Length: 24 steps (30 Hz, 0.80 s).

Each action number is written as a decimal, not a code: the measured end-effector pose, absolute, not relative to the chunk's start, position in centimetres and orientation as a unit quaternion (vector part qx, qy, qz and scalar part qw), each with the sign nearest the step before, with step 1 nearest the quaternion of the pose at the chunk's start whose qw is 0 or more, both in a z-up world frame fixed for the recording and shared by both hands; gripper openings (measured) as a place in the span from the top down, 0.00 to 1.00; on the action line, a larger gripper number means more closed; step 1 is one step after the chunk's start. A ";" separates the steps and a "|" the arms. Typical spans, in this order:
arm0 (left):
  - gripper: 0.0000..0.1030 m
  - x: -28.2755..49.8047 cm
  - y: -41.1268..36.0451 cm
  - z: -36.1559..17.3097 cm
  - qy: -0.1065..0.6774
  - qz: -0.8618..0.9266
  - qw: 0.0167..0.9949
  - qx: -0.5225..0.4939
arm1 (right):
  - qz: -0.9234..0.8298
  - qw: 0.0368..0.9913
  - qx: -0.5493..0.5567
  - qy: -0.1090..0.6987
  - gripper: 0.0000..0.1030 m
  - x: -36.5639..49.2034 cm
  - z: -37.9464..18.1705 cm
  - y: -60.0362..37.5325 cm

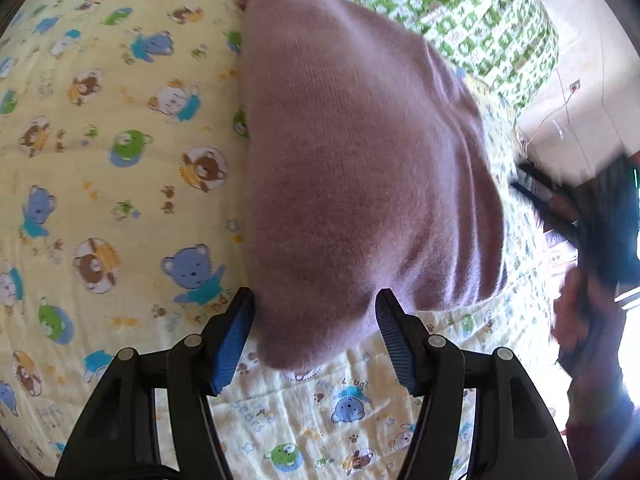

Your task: Fold small clothes

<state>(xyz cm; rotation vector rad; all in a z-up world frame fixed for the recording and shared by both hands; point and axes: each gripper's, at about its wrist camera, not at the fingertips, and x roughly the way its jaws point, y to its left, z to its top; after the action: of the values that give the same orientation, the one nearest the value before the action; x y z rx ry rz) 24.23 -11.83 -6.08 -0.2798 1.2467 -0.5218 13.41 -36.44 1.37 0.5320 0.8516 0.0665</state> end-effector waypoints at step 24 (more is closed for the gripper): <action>0.35 24.9 -12.5 -7.6 0.599 -0.220 0.762 -0.112 | 0.036 0.843 0.245 0.477 0.85 10.7 -4.7 -37.2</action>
<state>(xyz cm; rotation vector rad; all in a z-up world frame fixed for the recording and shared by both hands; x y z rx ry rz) 24.91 -12.47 -7.57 -0.2436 1.3029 -0.4778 10.73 -37.19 -4.71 0.5176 1.0069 0.0755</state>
